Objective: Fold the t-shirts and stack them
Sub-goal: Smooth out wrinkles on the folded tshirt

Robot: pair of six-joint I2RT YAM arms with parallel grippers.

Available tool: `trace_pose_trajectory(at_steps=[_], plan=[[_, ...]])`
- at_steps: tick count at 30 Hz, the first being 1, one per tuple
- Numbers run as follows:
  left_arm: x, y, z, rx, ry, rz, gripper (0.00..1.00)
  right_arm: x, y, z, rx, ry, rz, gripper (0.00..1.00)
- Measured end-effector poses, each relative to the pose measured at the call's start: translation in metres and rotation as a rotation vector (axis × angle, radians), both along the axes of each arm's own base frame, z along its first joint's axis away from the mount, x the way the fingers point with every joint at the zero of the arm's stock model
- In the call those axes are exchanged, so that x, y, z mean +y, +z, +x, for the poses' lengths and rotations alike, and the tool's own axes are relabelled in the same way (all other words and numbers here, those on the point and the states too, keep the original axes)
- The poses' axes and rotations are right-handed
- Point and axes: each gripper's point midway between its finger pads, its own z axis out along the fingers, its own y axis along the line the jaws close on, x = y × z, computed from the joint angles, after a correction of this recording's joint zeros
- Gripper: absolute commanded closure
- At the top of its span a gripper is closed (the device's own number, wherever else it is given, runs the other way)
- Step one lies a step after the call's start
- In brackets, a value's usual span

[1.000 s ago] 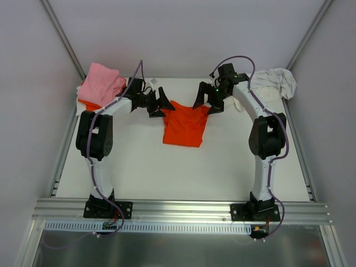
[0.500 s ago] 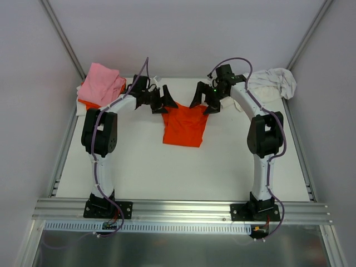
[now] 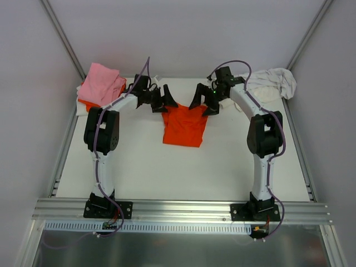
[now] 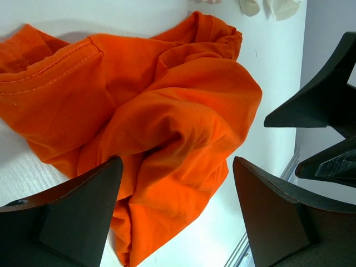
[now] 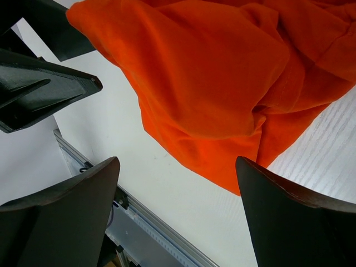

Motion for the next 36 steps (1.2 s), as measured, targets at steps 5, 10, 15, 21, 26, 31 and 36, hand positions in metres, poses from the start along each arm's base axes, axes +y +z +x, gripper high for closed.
trace_pose_trajectory(at_steps=[5, 10, 15, 21, 26, 31, 36], plan=[[0.0, -0.003, -0.001, 0.009, -0.001, 0.002, 0.18, -0.001, -0.012, -0.005, 0.024, 0.0, -0.004, 0.09], [-0.001, -0.006, -0.003, 0.016, -0.003, 0.004, 0.18, -0.002, -0.018, -0.009, 0.04, 0.0, -0.009, 0.1], [-0.001, -0.006, -0.005, 0.022, -0.004, 0.005, 0.18, -0.001, -0.018, -0.005, 0.026, 0.002, -0.002, 0.1], [-0.001, -0.006, -0.006, 0.032, -0.004, 0.007, 0.18, 0.0, -0.035, -0.004, 0.054, 0.004, -0.007, 0.1], [-0.001, -0.002, -0.004, 0.028, -0.004, 0.005, 0.18, -0.003, -0.046, -0.003, 0.078, -0.002, -0.012, 0.1], [-0.003, 0.005, -0.001, 0.017, -0.006, 0.002, 0.18, -0.006, -0.042, 0.003, 0.067, -0.012, -0.003, 0.1], [-0.009, 0.008, -0.003, 0.015, -0.02, -0.002, 0.18, -0.008, -0.036, 0.009, 0.047, -0.019, 0.007, 0.11]])
